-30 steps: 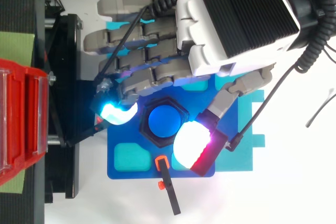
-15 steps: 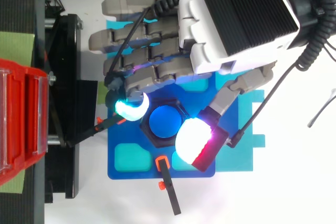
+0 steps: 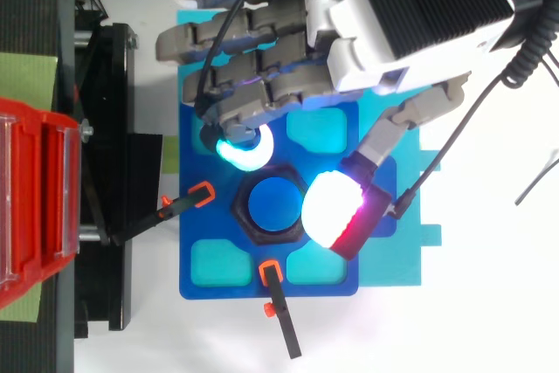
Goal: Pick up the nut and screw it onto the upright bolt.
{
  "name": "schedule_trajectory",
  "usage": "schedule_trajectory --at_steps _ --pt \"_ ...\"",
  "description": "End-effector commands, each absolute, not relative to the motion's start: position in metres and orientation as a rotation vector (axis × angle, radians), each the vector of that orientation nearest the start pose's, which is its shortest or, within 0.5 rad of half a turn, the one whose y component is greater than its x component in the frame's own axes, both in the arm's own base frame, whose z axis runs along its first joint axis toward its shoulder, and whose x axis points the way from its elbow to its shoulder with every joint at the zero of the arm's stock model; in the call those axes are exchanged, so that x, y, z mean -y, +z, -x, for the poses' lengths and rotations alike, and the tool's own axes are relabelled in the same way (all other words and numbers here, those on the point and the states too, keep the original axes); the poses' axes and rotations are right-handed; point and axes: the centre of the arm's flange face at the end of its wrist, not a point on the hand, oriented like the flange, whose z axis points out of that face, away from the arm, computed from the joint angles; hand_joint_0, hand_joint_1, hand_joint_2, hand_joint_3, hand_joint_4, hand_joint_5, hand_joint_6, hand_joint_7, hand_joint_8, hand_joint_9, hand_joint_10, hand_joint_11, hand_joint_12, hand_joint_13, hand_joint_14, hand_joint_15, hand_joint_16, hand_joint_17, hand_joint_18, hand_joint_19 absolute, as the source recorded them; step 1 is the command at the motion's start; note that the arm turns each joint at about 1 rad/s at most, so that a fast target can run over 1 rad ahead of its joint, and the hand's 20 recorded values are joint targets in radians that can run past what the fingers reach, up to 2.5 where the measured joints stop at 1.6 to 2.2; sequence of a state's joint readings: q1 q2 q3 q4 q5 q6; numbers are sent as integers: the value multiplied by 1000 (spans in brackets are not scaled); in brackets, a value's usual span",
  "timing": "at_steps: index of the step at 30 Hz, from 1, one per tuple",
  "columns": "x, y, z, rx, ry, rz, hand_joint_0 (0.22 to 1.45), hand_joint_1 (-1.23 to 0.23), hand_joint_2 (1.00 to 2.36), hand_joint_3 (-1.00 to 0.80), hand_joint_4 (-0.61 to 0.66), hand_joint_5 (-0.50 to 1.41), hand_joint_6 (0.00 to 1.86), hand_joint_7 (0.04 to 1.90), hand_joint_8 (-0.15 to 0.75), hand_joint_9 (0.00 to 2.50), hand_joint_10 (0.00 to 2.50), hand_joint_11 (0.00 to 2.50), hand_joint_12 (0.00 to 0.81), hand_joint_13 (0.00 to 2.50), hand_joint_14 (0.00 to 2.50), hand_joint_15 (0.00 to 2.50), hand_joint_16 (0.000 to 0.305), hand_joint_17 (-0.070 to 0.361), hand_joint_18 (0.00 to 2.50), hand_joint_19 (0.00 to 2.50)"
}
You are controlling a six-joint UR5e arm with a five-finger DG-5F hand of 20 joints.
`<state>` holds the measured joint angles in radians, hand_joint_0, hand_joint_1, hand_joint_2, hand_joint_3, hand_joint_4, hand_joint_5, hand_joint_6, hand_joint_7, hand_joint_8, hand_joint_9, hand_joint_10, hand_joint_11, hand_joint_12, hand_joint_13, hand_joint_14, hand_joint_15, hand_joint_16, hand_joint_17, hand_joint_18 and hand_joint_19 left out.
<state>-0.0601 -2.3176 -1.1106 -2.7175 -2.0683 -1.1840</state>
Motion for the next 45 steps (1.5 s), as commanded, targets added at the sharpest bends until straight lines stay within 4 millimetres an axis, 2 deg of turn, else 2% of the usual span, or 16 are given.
schedule_trajectory --at_steps 1,7,11,16,21,22,26,33,38,40,45 --pt "139 277 -758 -1471 615 96 523 -269 1000 -500 185 0 592 1267 278 861 0 0 242 376 0 0 22 50 15 0" --pt "144 278 -757 -1465 607 97 530 -288 1000 -500 142 24 590 1262 271 995 0 0 221 461 0 0 18 41 92 0" --pt "147 278 -757 -1459 604 97 535 -304 1000 -500 106 44 581 1279 236 1117 0 0 190 559 0 0 14 31 191 0" --pt "151 281 -756 -1453 603 106 523 -276 1000 -500 171 22 501 1382 274 1100 0 0 207 523 0 0 16 36 151 0" --pt "155 291 -759 -1431 605 124 503 -242 1000 -500 268 -81 504 1064 273 922 0 0 253 409 0 0 23 51 35 0" --pt "156 293 -759 -1429 605 127 496 -230 1000 -500 267 -106 504 930 262 853 0 0 263 369 0 0 26 59 0 0" --pt "157 303 -762 -1411 605 140 484 -205 1000 -500 216 -160 502 727 241 670 0 0 292 259 0 0 32 71 0 0" --pt "147 304 -766 -1397 609 151 472 -136 1000 -500 181 -188 501 613 221 467 0 0 313 82 0 0 39 87 0 0" --pt "131 294 -767 -1420 609 120 470 -79 1000 -500 173 -193 501 603 208 386 0 0 315 10 0 0 41 93 0 0" --pt "121 283 -764 -1448 618 108 470 -73 1000 -500 171 -193 501 605 208 366 0 0 315 5 0 0 42 94 0 0" --pt "116 273 -762 -1465 617 93 471 -57 1000 -500 188 -183 501 616 211 357 0 0 316 0 0 0 42 95 0 0"
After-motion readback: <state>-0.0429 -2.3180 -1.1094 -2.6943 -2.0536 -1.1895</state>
